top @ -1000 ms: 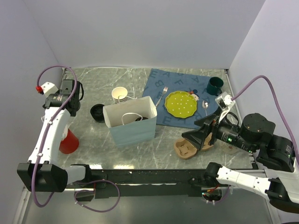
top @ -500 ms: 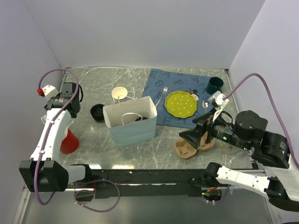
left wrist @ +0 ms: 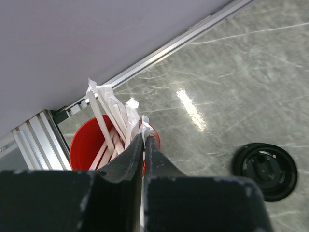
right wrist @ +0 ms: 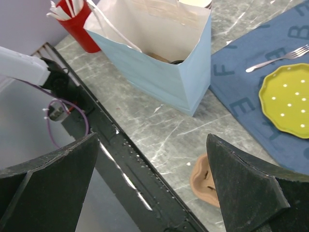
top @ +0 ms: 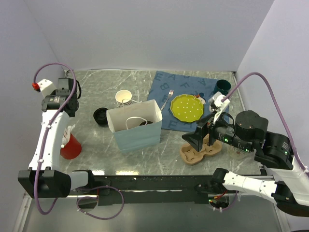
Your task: Pack the takeout coffee
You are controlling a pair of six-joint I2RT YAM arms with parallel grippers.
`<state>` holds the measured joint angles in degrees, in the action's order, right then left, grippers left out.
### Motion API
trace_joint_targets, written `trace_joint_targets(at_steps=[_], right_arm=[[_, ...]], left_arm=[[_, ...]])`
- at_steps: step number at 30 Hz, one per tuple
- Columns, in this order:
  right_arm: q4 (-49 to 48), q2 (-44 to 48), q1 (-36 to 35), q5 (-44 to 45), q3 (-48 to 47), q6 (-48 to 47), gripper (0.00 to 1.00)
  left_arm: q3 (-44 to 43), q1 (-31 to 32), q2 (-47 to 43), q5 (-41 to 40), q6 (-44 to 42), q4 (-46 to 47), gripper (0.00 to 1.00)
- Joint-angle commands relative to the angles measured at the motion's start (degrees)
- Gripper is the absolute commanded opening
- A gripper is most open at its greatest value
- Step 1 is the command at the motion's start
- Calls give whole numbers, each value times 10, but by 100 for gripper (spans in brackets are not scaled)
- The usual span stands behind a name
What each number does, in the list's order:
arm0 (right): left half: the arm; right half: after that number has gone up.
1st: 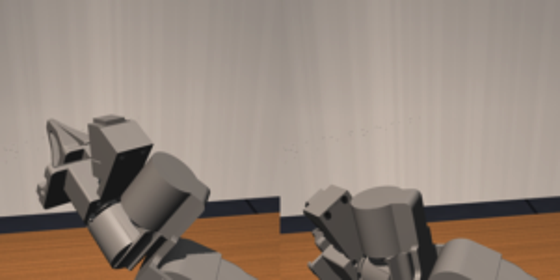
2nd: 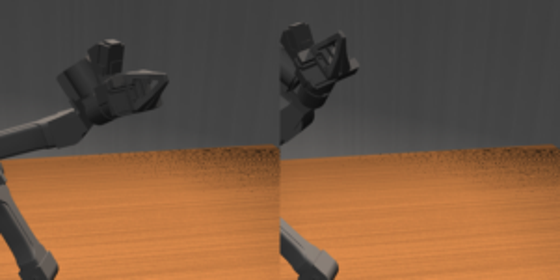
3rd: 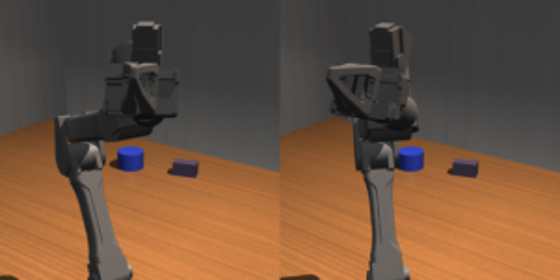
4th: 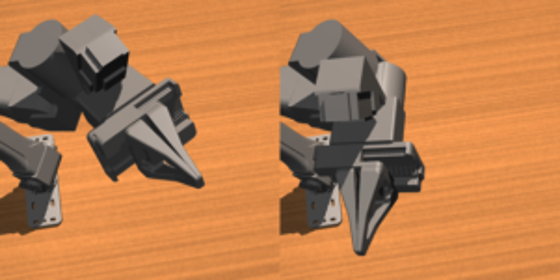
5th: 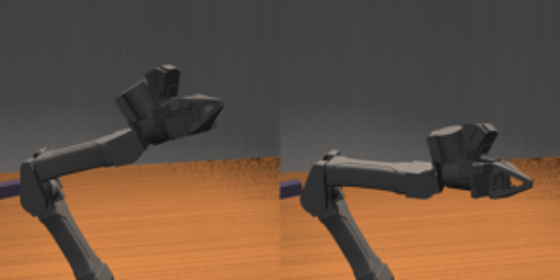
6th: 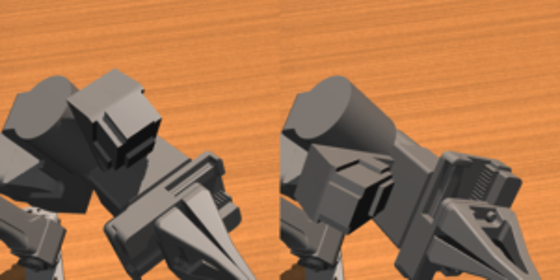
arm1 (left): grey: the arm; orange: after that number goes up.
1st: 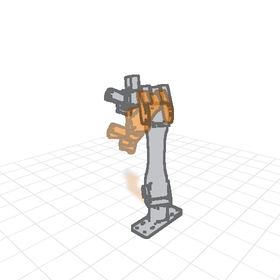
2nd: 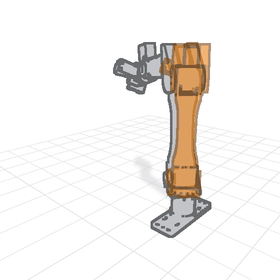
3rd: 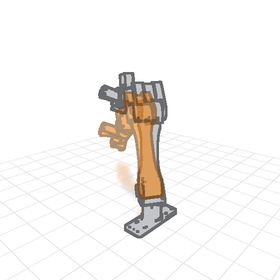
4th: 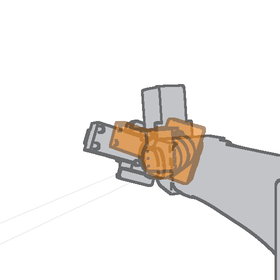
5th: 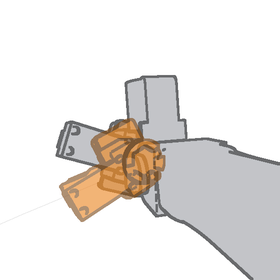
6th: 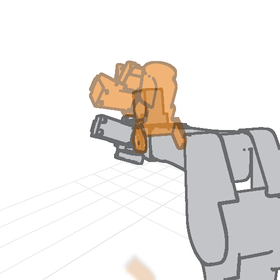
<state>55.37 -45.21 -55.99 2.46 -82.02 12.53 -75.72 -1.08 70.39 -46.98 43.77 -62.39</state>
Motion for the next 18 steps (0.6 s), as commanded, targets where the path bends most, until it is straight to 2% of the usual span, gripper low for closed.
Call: trace_joint_targets(at_steps=[1, 6, 10, 13, 18], right_arm=[[-11, -11, 3, 18, -24, -29, 100], [-40, -10, 4, 13, -19, -34, 100], [-44, -15, 4, 12, -31, -38, 100], [-47, -15, 4, 14, -32, -42, 100], [-45, -15, 4, 13, -39, -41, 100]], left_arm=[[-71, -2, -10, 17, -19, -40, 1], [-147, -2, -17, 21, -31, -88, 1], [-245, -2, -17, 29, -54, -106, 1], [-282, -2, -19, 33, -51, -132, 1], [-289, -2, -43, 36, -54, -147, 1]])
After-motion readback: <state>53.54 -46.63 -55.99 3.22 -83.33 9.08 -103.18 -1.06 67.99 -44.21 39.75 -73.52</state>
